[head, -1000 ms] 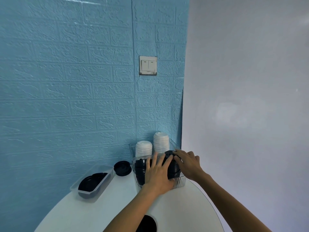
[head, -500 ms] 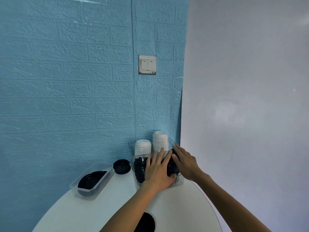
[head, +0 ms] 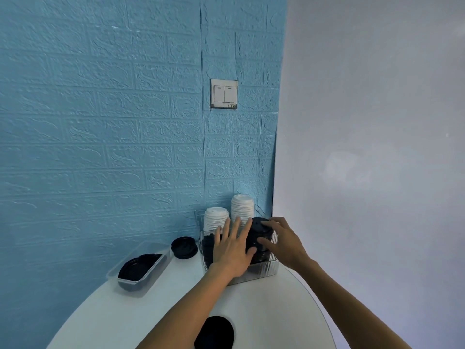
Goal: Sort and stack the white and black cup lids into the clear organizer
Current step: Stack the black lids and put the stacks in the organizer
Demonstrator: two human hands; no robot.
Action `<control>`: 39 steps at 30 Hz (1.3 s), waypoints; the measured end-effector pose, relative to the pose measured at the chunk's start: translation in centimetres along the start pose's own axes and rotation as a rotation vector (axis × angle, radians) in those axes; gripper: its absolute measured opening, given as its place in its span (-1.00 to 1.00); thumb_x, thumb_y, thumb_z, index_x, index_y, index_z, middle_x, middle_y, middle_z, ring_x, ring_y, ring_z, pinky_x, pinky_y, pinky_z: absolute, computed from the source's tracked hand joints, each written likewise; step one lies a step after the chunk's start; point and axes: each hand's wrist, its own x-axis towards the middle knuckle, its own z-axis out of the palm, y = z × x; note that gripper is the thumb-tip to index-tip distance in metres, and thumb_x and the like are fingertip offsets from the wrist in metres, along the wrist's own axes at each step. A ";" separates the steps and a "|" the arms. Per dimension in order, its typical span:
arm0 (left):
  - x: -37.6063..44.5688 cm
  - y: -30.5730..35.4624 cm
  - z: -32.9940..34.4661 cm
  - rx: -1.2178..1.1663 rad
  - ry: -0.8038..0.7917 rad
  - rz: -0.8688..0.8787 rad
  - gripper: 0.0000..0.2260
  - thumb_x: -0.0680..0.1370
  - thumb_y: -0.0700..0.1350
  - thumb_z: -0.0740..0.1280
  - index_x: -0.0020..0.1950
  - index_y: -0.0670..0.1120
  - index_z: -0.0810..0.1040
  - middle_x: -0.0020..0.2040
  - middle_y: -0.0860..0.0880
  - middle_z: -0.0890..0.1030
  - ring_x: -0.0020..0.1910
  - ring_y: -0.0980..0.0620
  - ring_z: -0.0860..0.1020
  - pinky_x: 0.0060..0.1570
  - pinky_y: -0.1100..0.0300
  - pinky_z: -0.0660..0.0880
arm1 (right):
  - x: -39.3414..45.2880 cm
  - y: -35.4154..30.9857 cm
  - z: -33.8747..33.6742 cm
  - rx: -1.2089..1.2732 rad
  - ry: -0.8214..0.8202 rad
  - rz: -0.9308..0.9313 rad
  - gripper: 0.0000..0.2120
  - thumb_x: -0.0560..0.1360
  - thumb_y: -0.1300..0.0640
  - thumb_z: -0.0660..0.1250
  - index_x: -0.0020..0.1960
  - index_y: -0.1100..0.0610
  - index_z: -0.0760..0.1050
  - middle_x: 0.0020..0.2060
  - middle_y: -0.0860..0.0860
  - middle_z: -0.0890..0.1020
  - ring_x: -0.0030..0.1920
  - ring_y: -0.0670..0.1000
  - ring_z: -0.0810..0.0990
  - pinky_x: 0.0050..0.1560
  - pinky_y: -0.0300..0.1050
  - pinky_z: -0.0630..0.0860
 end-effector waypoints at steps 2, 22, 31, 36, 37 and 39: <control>0.3 -0.2 -0.1 0.023 0.001 0.025 -0.34 0.71 0.16 0.15 0.68 0.20 -0.20 0.71 -0.01 -0.17 0.68 -0.12 -0.23 0.59 -0.16 -0.22 | 0.4 -0.3 0.1 -0.037 -0.017 -0.021 -0.50 0.58 -0.09 0.38 0.48 0.00 0.42 0.41 -0.09 0.41 0.32 -0.03 0.47 0.26 -0.17 0.44; 0.6 0.1 -0.2 0.011 -0.040 0.113 -0.27 0.70 -0.04 0.23 0.69 0.15 -0.21 0.71 0.03 0.02 0.68 -0.08 -0.08 0.59 -0.17 -0.14 | 1.5 2.2 0.2 -0.020 -0.231 -0.008 -0.42 0.72 -0.02 0.07 0.66 -0.02 -0.09 0.65 -0.07 -0.01 0.59 0.04 0.17 0.51 -0.04 0.22; 0.0 0.5 -0.2 -0.049 -0.007 0.104 -0.32 0.73 0.10 0.15 0.68 0.17 -0.25 0.71 -0.06 -0.02 0.69 -0.07 -0.08 0.61 -0.12 -0.13 | 0.8 1.6 0.6 0.041 -0.194 -0.020 -0.33 0.68 -0.16 0.09 0.64 -0.13 -0.21 0.64 -0.09 -0.17 0.60 0.05 0.12 0.47 -0.07 0.25; -0.1 0.5 -0.1 -0.058 -0.016 0.091 -0.36 0.73 0.17 0.09 0.68 0.17 -0.23 0.71 -0.07 -0.08 0.69 -0.06 -0.13 0.61 -0.09 -0.16 | 0.3 1.6 0.5 0.058 -0.188 0.007 -0.30 0.65 -0.24 0.09 0.64 -0.15 -0.20 0.63 -0.12 -0.18 0.59 0.03 0.15 0.44 -0.12 0.22; -0.2 0.4 -0.1 -0.057 -0.016 0.088 -0.36 0.73 0.18 0.08 0.68 0.17 -0.23 0.71 -0.08 -0.08 0.69 -0.06 -0.14 0.61 -0.09 -0.16 | 0.1 1.6 0.4 0.067 -0.186 0.019 -0.29 0.64 -0.25 0.09 0.64 -0.15 -0.20 0.63 -0.12 -0.18 0.60 0.03 0.13 0.46 -0.11 0.21; -0.4 0.3 -0.2 -0.050 -0.011 0.087 -0.37 0.73 0.19 0.06 0.68 0.17 -0.23 0.71 -0.09 -0.08 0.69 -0.05 -0.15 0.61 -0.08 -0.17 | -0.1 1.4 0.0 0.079 -0.189 0.044 -0.28 0.63 -0.25 0.10 0.64 -0.14 -0.21 0.63 -0.11 -0.19 0.61 0.03 0.09 0.51 -0.04 0.19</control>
